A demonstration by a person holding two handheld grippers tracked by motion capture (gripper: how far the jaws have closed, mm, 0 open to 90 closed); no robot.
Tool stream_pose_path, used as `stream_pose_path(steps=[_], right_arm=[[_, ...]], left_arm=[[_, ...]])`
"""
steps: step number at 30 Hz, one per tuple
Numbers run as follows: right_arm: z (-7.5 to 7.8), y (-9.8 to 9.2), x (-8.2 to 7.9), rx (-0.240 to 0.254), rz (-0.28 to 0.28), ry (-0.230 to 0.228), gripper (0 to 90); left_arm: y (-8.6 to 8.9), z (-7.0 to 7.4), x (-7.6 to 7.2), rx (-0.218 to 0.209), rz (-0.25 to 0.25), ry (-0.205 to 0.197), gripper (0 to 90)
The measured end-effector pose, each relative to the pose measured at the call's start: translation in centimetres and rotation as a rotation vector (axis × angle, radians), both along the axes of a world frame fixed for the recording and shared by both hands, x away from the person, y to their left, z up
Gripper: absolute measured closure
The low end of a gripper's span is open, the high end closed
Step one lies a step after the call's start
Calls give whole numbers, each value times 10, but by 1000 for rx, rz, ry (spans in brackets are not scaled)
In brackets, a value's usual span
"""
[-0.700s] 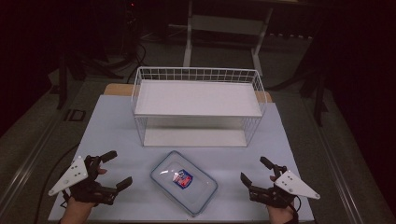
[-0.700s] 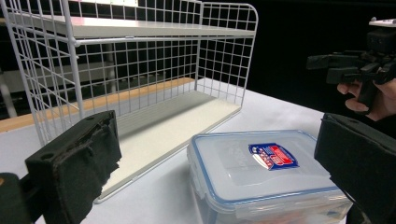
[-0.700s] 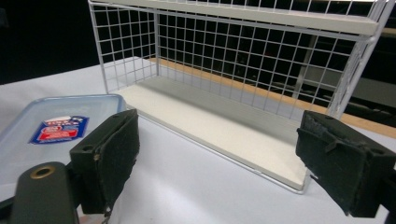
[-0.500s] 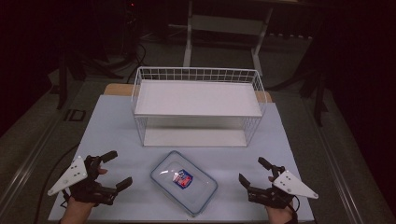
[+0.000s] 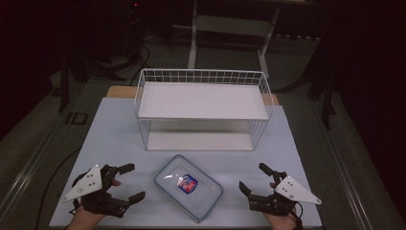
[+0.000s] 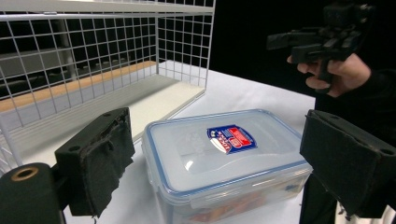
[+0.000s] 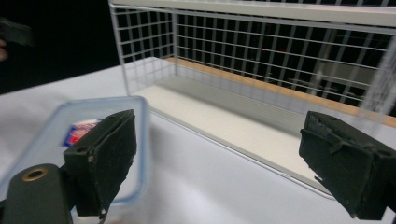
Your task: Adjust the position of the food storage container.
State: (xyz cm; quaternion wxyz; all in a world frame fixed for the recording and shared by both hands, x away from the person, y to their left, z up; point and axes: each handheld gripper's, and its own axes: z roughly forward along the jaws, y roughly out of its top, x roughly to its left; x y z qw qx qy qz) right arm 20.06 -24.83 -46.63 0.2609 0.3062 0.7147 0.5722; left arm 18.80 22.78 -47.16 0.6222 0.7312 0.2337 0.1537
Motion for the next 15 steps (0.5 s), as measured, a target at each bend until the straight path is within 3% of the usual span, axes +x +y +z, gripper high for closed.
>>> stream_pose_path(steps=[3, 6, 12, 15], right_arm=[[0, 8, -4, -18, 25, 2, 137], [-1, 20, -10, -14, 89, 49, 148], [-6, 53, -21, -44, 239, 134, 289], [-8, 63, -24, -53, 271, 147, 364]], left_arm=[[-1, -2, 1, -2, 19, 0, 83], [0, -3, 2, -24, 36, -7, 58], [4, -3, 3, -48, 77, -27, 16], [5, -3, 3, -60, 84, -31, 15]])
